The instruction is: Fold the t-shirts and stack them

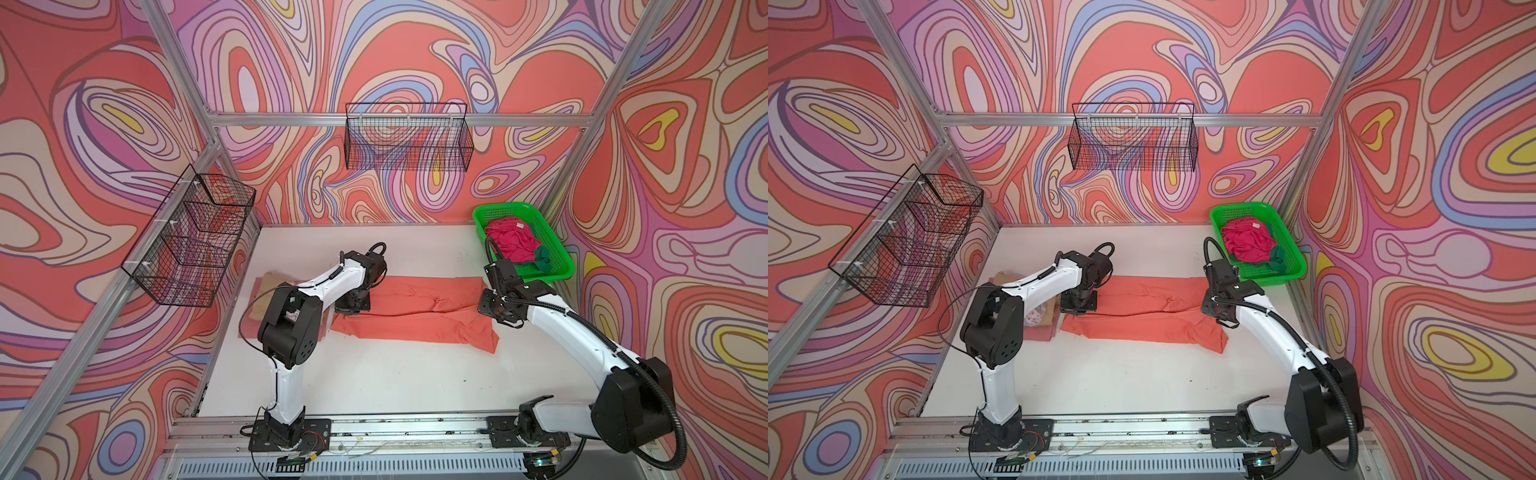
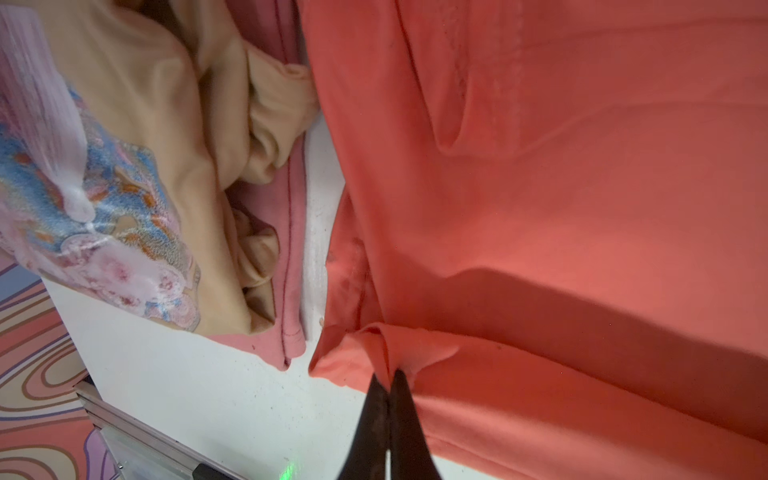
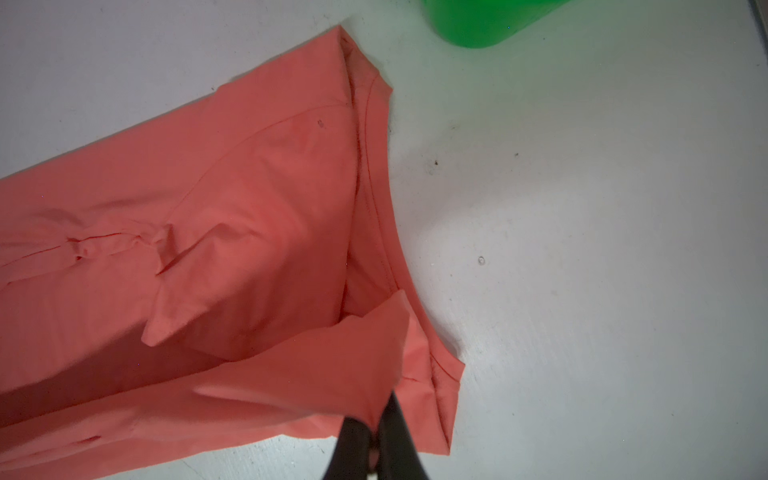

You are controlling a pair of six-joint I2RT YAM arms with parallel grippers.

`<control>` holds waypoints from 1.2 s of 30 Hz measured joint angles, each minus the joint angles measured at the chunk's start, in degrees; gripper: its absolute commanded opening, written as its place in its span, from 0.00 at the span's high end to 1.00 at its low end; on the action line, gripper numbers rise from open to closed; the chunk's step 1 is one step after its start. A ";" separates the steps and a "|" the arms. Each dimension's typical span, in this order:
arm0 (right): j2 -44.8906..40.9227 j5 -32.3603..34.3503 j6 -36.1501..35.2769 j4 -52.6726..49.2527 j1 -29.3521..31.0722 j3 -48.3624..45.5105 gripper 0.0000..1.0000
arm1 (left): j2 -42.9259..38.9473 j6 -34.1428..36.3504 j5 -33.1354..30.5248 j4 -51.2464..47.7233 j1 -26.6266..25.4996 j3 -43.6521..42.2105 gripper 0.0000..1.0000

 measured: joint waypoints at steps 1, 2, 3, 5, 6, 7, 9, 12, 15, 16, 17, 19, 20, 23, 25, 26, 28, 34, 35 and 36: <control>0.66 -0.20 -0.17 0.37 -0.13 0.00 1.00 | 0.33 0.17 0.00 0.00 0.00 0.26 1.00; 1.36 -0.44 -0.39 0.74 -0.24 0.00 1.00 | 0.83 0.33 -0.02 -0.11 0.00 0.76 1.00; 2.03 -0.59 -0.59 1.07 -0.33 0.00 1.00 | 1.36 0.61 -0.04 -0.15 0.00 1.22 1.00; 3.08 -0.81 -0.70 1.60 -0.52 0.00 1.00 | 2.19 0.85 -0.09 -0.09 0.00 1.97 1.00; 3.61 -0.87 -0.76 1.95 -0.66 0.00 1.00 | 2.56 1.01 -0.11 -0.13 0.00 2.19 1.00; 4.11 -0.87 -0.79 2.25 -0.79 0.00 1.00 | 2.82 1.05 -0.11 -0.13 0.02 2.23 1.00; 5.20 -0.96 -0.81 2.71 -1.09 0.00 1.00 | 3.19 1.09 -0.09 -0.13 0.02 2.25 0.98; 6.34 -1.14 -0.79 3.54 -1.66 -0.04 1.00 | 3.52 1.22 -0.04 -0.13 0.07 2.45 0.93; 7.04 -1.29 -0.79 4.02 -2.25 -0.04 1.00 | 3.78 1.22 0.09 -0.11 0.28 2.99 0.90; 7.30 -1.31 -0.79 4.17 -2.47 -0.04 1.00 | 3.80 1.22 0.11 -0.11 0.42 3.17 0.89; 7.69 -1.36 -0.81 4.37 -2.73 0.00 1.00 | 3.85 1.22 0.17 -0.11 0.57 3.45 0.85; 8.61 -1.42 -0.81 4.66 -3.15 0.15 1.00 | 3.93 1.25 0.33 -0.11 0.94 4.04 0.79; 9.16 -1.49 -0.81 4.79 -3.30 0.26 1.00 | 4.04 1.25 0.37 -0.11 1.11 4.42 0.74; 10.60 -1.68 -0.85 5.11 -3.58 0.48 1.00 | 4.55 1.29 0.61 -0.11 1.42 5.33 0.62; 11.28 -2.01 -0.85 5.14 -3.67 0.76 1.00 | 4.79 1.40 0.79 -0.09 1.51 5.66 0.57; 11.63 -2.16 -0.85 5.16 -3.69 1.07 0.97 | 4.83 1.40 0.83 -0.11 1.51 5.90 0.55; 12.17 -2.43 -0.76 5.27 -3.72 1.75 0.76 | 4.83 1.42 0.94 -0.20 1.68 6.60 0.43; 12.85 -2.80 -0.46 5.05 -3.98 5.29 0.39 | 2.12 1.20 1.44 0.39 3.41 7.67 0.14; 12.83 -2.89 -0.44 5.05 -4.00 6.01 0.37 | 0.39 1.20 1.73 1.18 3.98 7.06 0.08; 12.72 -3.04 -0.52 5.09 -4.00 6.58 0.37 | -1.79 1.22 2.05 1.81 4.50 6.36 0.03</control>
